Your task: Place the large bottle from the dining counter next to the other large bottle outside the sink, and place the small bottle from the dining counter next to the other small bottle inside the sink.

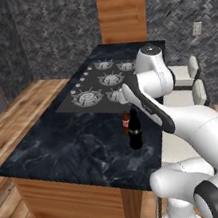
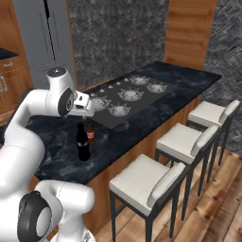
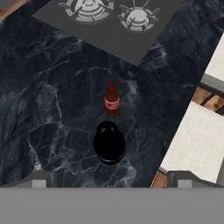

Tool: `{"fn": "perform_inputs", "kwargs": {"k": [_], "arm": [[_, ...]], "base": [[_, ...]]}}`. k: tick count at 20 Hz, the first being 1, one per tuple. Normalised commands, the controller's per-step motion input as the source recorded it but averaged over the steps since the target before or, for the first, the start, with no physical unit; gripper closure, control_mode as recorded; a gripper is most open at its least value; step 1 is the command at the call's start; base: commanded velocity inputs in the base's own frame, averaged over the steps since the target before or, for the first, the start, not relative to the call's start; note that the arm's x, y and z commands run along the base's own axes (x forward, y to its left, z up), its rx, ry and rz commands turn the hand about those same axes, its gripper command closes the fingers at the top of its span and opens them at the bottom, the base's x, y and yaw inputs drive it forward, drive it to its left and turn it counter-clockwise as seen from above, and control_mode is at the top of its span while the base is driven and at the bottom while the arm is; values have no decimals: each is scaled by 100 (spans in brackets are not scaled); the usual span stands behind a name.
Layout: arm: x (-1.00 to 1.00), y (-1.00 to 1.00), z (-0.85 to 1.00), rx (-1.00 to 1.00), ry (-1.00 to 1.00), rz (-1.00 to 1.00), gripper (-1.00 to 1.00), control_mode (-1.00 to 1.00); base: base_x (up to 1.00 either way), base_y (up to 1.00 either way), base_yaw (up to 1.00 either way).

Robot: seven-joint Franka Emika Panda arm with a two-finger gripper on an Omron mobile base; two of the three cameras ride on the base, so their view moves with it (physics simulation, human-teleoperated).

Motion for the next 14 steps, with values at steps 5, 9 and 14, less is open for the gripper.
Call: {"fn": "perform_inputs", "kwargs": {"k": [5, 9, 14], "arm": [[0, 0, -5, 0, 4, 0, -100, -100], [3, 0, 0, 0, 16, 0, -100, -100], [8, 1, -14, 0, 4, 0, -100, -100]], "base": [[0, 0, 0], [0, 0, 0], [0, 0, 0]]}}
